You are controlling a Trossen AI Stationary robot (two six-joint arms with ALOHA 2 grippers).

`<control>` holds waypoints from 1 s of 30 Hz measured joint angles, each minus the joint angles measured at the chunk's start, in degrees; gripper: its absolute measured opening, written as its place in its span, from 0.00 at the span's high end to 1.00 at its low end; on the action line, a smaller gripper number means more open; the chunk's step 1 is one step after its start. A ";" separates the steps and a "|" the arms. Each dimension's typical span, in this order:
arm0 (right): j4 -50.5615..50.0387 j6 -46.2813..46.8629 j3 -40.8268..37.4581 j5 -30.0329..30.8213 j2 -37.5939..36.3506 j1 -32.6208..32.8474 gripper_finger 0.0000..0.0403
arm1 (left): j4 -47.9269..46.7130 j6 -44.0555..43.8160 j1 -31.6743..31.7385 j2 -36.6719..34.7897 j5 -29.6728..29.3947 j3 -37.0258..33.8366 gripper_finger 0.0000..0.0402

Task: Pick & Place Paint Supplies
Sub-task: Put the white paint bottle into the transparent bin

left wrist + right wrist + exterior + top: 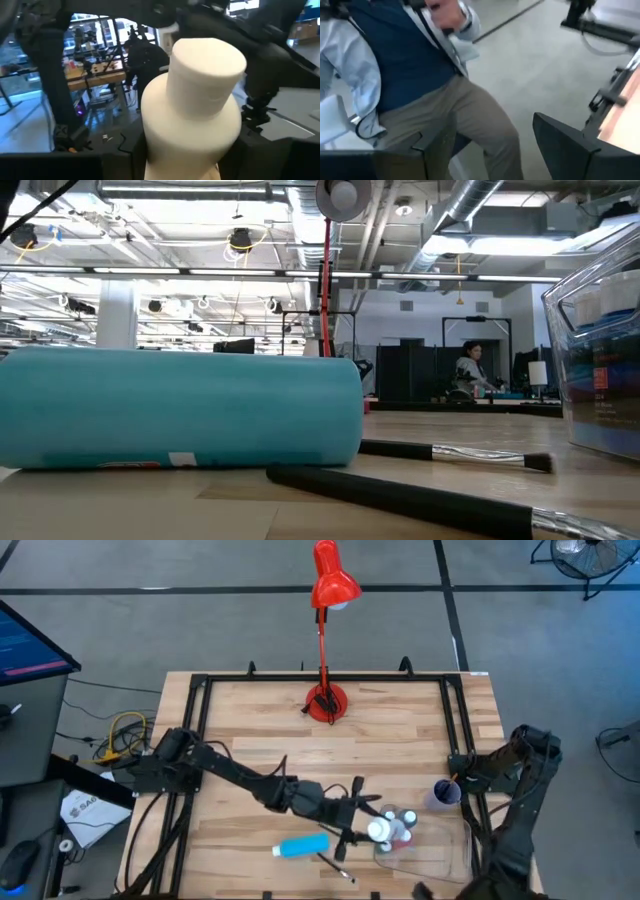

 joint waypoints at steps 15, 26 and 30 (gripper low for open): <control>11.62 10.12 0.32 -14.25 13.97 -8.59 0.37 | -10.34 -7.67 -5.69 -5.13 -2.97 -0.07 0.65; 8.61 24.30 1.16 -16.71 14.43 -11.94 0.37 | -16.13 -10.65 -11.08 -11.90 -11.51 -6.12 0.65; -3.37 38.13 1.09 -15.31 12.25 -13.94 0.37 | -16.57 -13.42 -9.53 -11.98 -12.18 -7.29 0.65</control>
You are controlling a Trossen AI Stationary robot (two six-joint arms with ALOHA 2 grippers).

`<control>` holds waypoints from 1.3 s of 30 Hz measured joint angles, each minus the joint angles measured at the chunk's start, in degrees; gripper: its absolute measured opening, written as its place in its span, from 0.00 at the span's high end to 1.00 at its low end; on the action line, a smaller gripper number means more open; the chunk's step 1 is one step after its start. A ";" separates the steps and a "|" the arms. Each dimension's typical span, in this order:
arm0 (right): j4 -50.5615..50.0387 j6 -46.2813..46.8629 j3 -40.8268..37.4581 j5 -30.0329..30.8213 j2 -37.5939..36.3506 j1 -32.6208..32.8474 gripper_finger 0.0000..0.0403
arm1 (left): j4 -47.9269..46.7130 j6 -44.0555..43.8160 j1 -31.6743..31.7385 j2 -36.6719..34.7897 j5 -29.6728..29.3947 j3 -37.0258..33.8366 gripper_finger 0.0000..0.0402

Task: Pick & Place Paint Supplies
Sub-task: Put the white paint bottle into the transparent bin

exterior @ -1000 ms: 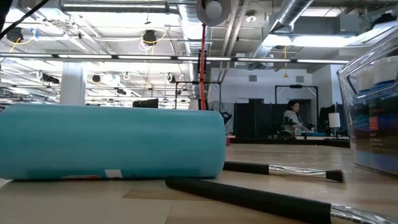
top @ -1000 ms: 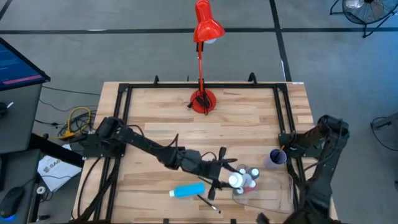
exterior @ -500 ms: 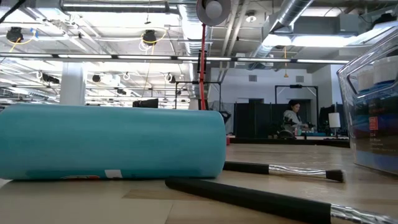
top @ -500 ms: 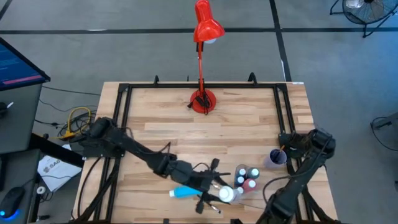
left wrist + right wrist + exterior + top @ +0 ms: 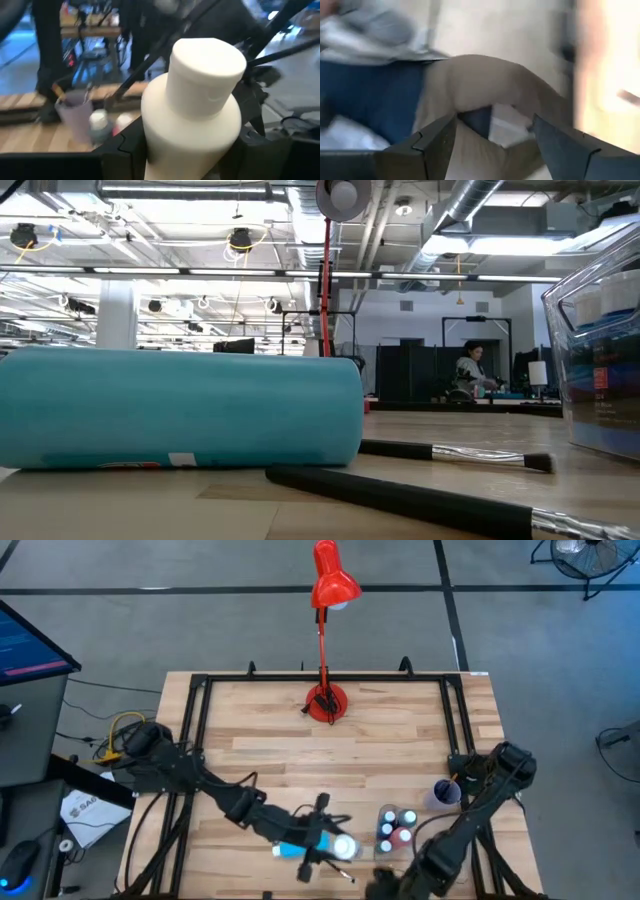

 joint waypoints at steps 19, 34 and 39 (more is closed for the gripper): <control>-18.22 -10.70 -1.18 59.13 -19.45 14.32 0.48 | 1.32 -2.86 3.12 2.06 8.44 0.01 0.65; -14.72 -16.24 -1.16 61.88 -15.46 5.98 0.49 | 10.30 -1.45 3.84 3.61 12.52 0.03 0.65; -14.10 -16.21 -1.16 56.42 -15.47 3.51 0.50 | 9.62 -0.85 3.84 3.61 12.77 0.02 0.65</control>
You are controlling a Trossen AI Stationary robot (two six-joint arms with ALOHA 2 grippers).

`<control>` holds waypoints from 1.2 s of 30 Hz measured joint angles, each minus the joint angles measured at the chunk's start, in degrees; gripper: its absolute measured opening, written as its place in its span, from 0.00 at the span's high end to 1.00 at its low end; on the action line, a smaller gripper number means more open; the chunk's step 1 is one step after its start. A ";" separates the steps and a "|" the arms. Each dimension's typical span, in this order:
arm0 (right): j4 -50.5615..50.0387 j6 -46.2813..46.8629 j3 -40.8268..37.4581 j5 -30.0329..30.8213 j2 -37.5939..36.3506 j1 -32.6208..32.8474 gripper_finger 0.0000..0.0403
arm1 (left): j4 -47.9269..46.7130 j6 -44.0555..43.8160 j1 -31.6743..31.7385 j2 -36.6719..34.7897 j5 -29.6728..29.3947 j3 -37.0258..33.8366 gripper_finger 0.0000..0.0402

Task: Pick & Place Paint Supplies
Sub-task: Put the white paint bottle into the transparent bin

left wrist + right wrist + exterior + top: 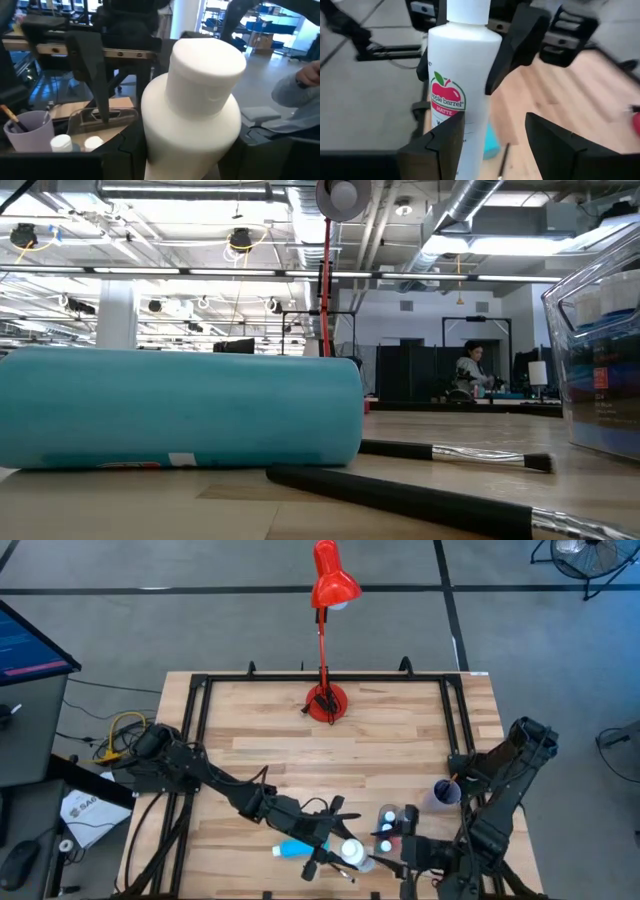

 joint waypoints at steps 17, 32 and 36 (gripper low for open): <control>8.85 -3.05 -0.08 -11.65 1.17 -2.64 0.24 | 0.04 0.95 0.05 0.00 -0.54 -0.01 0.65; 8.88 -3.01 -0.04 -16.07 3.69 -6.75 0.35 | -1.07 0.81 0.11 0.00 -0.78 0.03 0.65; 9.02 -2.87 -0.04 -16.08 3.14 -6.07 0.49 | -1.67 -0.06 0.12 -0.11 -0.71 0.11 0.65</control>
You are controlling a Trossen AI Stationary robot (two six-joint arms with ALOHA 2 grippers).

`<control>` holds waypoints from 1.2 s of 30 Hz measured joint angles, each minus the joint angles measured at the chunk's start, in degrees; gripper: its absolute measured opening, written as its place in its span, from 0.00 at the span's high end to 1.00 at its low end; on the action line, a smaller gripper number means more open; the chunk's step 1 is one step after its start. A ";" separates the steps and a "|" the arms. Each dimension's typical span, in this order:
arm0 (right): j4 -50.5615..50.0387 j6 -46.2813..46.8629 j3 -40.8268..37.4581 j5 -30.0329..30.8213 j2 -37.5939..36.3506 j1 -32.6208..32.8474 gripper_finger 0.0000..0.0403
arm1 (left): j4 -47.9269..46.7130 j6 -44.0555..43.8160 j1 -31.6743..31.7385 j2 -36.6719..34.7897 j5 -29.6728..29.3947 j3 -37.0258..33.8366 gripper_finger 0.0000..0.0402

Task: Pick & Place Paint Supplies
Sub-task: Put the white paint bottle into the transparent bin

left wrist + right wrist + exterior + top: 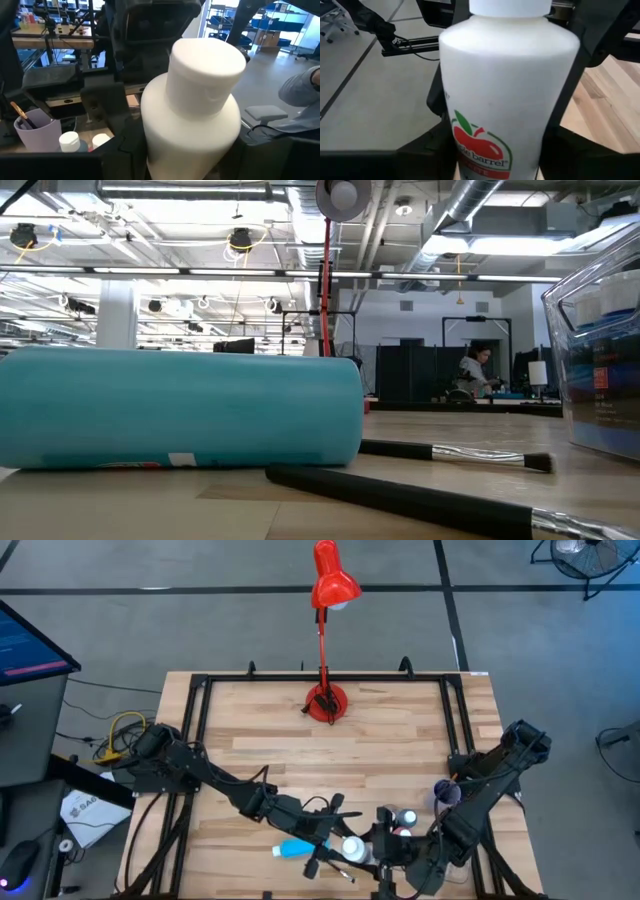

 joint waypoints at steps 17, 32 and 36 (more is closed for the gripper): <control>-4.68 4.83 0.13 -4.83 0.00 -0.93 0.61 | -3.41 0.08 0.38 0.00 0.12 -0.08 0.55; -18.01 23.77 0.00 13.22 0.02 8.90 0.61 | -7.18 -1.69 0.36 -1.80 -5.96 -0.01 0.33; -24.22 33.74 0.00 16.94 0.02 12.31 0.61 | -8.10 -1.69 0.49 -1.88 -6.61 -0.01 0.35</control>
